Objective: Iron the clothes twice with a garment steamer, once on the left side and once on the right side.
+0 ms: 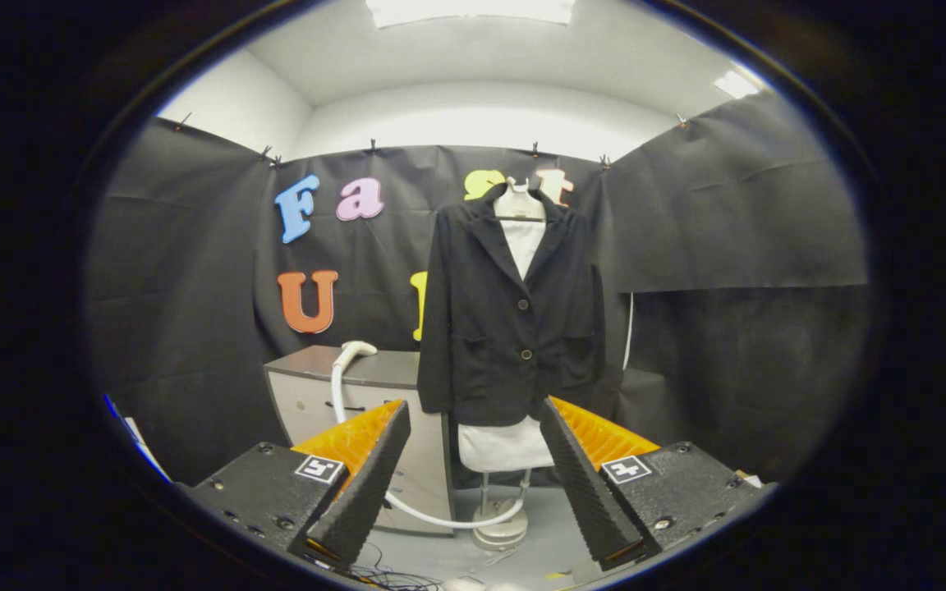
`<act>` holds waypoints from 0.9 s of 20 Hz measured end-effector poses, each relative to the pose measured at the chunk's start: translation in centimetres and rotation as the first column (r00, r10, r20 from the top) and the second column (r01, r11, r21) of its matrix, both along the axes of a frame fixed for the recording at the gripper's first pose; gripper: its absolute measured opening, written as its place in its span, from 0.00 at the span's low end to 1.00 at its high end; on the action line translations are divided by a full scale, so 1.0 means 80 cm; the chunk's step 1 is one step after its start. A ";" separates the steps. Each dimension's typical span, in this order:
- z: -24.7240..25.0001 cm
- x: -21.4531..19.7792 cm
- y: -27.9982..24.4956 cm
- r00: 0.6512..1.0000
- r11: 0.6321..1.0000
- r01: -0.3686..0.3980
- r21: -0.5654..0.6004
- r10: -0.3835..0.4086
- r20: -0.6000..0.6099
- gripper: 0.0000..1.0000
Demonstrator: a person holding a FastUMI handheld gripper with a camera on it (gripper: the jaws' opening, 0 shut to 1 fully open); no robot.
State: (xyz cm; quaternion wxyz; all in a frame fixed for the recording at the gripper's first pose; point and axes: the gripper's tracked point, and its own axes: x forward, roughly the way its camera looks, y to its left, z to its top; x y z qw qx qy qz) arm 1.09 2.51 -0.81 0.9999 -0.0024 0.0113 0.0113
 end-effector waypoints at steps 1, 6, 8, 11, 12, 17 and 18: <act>-0.001 0.003 0.004 1.000 1.000 -0.002 0.003 0.002 -0.004 0.99; 0.008 0.021 0.018 1.000 1.000 -0.008 0.004 0.008 -0.010 0.99; 0.014 0.033 0.026 1.000 1.000 -0.018 0.008 0.018 -0.009 0.99; 0.027 0.058 0.032 1.000 1.000 -0.020 0.017 0.020 0.001 0.99; 0.029 0.068 0.036 1.000 0.999 -0.023 0.023 0.023 0.001 0.99; 0.041 0.149 0.078 0.998 0.998 -0.064 0.026 0.063 0.011 0.99; 0.042 0.169 0.089 0.997 0.997 -0.078 0.029 0.078 0.010 0.99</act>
